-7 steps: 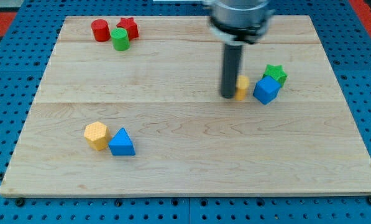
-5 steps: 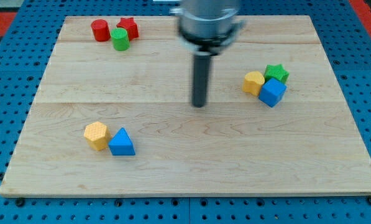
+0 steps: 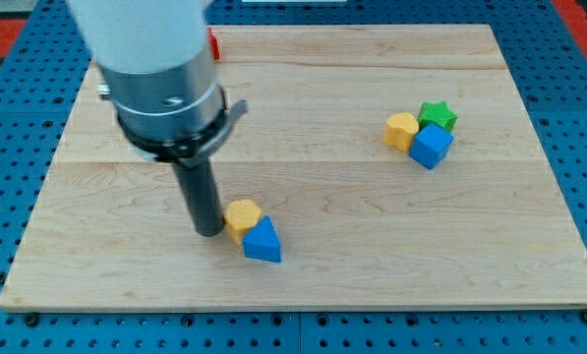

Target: Place the blue triangle diagonally bottom right to the blue cube

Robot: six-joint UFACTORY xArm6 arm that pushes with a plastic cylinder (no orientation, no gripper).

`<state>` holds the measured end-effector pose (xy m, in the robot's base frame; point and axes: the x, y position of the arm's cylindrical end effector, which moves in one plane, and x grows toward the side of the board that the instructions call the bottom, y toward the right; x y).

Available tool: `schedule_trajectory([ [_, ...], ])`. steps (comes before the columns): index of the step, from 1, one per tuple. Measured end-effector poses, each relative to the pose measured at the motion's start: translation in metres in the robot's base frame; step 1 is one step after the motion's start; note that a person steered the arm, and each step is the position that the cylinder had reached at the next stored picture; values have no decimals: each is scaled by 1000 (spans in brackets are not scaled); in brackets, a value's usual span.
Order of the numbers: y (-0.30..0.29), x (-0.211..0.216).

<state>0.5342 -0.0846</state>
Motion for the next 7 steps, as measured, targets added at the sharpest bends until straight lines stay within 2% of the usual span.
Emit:
schedule_trajectory([
  [1, -56, 16],
  [2, 11, 40],
  [3, 100, 32],
  [4, 123, 3],
  [5, 118, -26],
  [6, 97, -22],
  [7, 72, -62],
])
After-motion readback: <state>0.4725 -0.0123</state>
